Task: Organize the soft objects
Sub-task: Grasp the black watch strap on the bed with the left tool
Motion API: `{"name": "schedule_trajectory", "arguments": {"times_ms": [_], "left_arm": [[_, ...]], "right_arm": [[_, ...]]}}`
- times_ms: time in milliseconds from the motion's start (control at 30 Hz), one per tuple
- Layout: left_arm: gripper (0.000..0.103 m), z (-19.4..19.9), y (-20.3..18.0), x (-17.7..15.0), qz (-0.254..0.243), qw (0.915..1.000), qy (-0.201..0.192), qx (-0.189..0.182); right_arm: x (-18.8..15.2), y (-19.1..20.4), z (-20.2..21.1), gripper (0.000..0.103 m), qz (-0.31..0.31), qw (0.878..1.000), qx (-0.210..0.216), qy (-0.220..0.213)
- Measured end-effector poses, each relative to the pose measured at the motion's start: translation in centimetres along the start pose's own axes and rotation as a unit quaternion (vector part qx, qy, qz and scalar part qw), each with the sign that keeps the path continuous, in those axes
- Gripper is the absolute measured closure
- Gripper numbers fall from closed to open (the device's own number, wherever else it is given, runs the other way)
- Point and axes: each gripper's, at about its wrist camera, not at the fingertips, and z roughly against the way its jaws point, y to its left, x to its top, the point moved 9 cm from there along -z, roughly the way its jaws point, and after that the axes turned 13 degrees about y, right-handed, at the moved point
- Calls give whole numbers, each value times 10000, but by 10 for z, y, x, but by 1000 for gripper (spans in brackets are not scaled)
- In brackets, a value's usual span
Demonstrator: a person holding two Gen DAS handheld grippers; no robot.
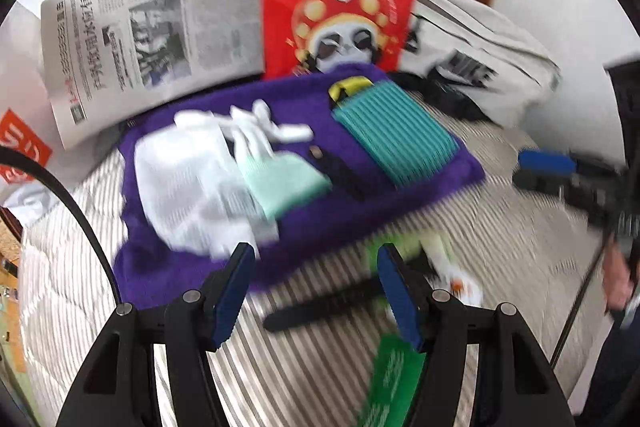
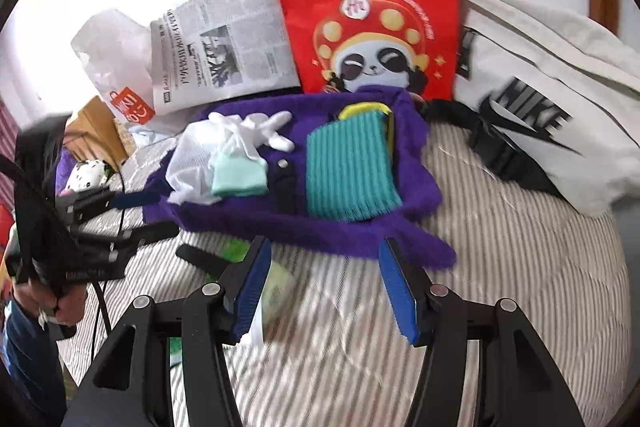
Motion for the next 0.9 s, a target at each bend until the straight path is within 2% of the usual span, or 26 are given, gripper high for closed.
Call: {"name": "schedule_trajectory", "arguments": {"times_ms": [167, 267, 367, 467, 500, 567, 600, 633, 667, 700, 733, 900], "left_arm": [[41, -16, -10, -22, -627, 9974, -1, 350], [41, -24, -11, -26, -1014, 9931, -134, 572], [41, -34, -16, -26, -1343, 9892, -111, 572], [41, -48, -19, -26, -1712, 9815, -2, 859], [39, -49, -20, -24, -1797, 9793, -75, 924], [43, -49, -21, -19, -1852, 9776, -204, 981], [47, -51, -20, -16, -1863, 9768, -212, 1034], [58, -53, -21, -15, -1902, 9766, -228, 977], [65, -54, -24, -15, -1960, 9771, -219, 800], [80, -55, -27, -16, -2003, 9777, -146, 610], [88, -55, -31, -17, -2005, 9785, -80, 479], [93, -56, -39, -22, -1987, 9785, -41, 546]], "right_arm": [[-22, -11, 15, 47, -342, 9994, 85, 59], [-31, -16, 21, 47, -432, 9989, -137, 102], [-40, -16, 28, 47, -399, 9984, -389, 134], [-47, -15, 33, 46, -383, 9981, -470, 139], [-48, -15, 34, 46, -384, 9980, -483, 145], [-50, -15, 34, 46, -395, 9976, -548, 163], [-51, -15, 34, 46, -406, 9973, -583, 181], [-51, -15, 33, 46, -406, 9973, -587, 193], [-51, -14, 33, 46, -397, 9972, -589, 215], [-52, -13, 32, 46, -389, 9972, -598, 235], [-52, -12, 30, 46, -379, 9971, -614, 256], [-49, -2, 22, 46, -267, 9975, -565, 343]]}}
